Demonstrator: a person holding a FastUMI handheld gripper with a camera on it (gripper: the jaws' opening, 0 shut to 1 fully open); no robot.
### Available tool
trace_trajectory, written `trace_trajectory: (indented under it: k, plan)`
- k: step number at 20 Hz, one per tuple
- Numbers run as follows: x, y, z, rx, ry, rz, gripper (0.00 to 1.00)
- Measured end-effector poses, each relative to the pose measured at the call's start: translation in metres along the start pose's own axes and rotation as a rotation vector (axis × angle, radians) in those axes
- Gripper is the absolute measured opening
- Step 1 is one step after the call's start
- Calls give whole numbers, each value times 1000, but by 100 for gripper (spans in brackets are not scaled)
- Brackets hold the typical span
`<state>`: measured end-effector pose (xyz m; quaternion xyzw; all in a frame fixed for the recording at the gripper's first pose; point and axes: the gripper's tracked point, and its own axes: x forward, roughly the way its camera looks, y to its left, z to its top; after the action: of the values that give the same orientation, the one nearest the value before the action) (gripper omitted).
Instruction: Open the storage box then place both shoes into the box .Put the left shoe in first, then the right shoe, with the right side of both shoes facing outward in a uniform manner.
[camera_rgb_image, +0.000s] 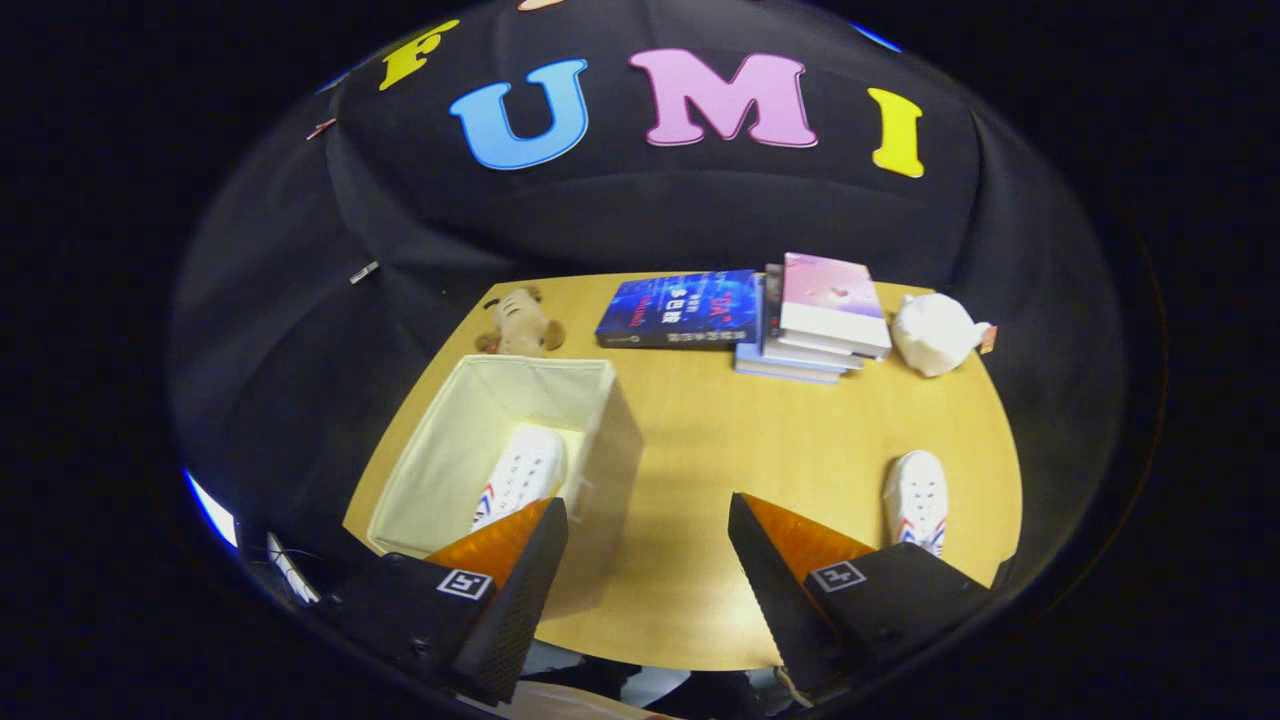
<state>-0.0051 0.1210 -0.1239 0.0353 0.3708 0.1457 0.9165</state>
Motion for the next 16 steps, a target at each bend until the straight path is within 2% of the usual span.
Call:
trace_trajectory:
  k: [5, 9, 16]
  plan:
    - [-20, -97, -14, 43, -14, -95, 99]
    - [-14, -172, -43, 83, 36, -159, 99]
    - [11, -258, -80, 35, 123, -226, 99]
